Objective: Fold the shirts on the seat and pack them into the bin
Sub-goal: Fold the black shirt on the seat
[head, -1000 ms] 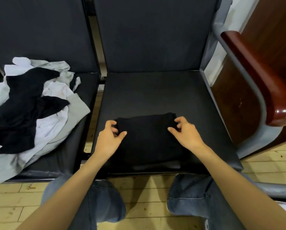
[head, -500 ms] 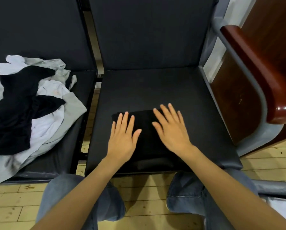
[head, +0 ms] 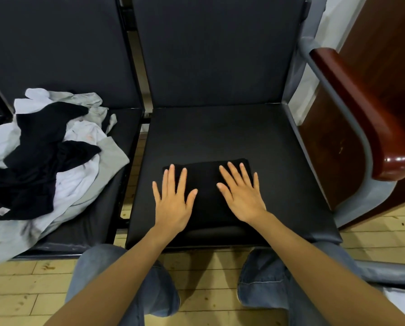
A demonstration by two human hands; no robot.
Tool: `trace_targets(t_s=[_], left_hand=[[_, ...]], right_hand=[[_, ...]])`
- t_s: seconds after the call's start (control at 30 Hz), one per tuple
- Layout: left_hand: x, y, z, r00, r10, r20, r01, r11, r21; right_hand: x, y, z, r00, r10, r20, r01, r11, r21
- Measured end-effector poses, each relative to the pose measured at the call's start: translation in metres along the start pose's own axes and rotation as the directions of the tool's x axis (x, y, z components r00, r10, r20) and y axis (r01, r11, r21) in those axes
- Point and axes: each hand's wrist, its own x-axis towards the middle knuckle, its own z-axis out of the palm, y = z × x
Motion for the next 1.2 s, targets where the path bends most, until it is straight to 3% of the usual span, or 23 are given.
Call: trace_targets(t_s=[0.07,0.17,0.27,0.33,0.47,0.73,0.87,0.93,1.07,1.2], left_hand=[[-0.002,0.002,-0.004,0.990,-0.111,-0.091,0.110,0.994,-0.010],[-0.003,0.000,-0.015,0.961,-0.271,-0.058,0.271,0.963,-0.007],[0.001,-0.004,-0.019,0.909,-0.409,0.073,0.415,0.906,-0.083],[0.000,-0.002,-0.022,0.903,-0.418,0.101,0.428,0.895,-0.127],[-0.005,0.003,-0.028,0.959,-0.281,-0.034,0.277,0.957,-0.083],[-0.022,0.019,-0.044,0.996,-0.064,-0.065,0.056,0.991,-0.120],[-0.024,0.038,-0.059,0.972,0.171,-0.164,-0.180,0.983,-0.043],[-0.023,0.059,-0.073,0.937,0.256,-0.238,-0.266,0.964,-0.012],[-0.030,0.130,-0.108,0.824,0.437,-0.362,-0.482,0.875,-0.042],[-0.046,0.227,-0.122,0.683,0.662,-0.310,-0.709,0.703,-0.062]], right_hand=[[-0.004,0.002,-0.001,0.974,0.155,-0.166,-0.136,0.983,0.124],[-0.008,0.008,-0.006,0.917,0.369,-0.152,-0.358,0.929,0.095],[-0.009,0.011,-0.010,0.928,0.347,-0.132,-0.329,0.933,0.144],[-0.011,0.012,-0.012,0.939,0.308,-0.150,-0.281,0.943,0.179],[-0.021,0.012,-0.019,0.964,0.210,-0.163,-0.202,0.977,0.067],[-0.049,0.014,-0.033,0.937,0.195,-0.288,-0.150,0.974,0.172],[-0.072,0.021,-0.054,0.906,0.155,-0.395,-0.083,0.978,0.194],[-0.091,0.029,-0.068,0.850,0.144,-0.507,-0.056,0.981,0.185],[-0.143,0.057,-0.106,0.604,0.094,-0.792,-0.008,0.994,0.112],[-0.208,0.113,-0.133,0.451,0.185,-0.873,-0.098,0.983,0.158]])
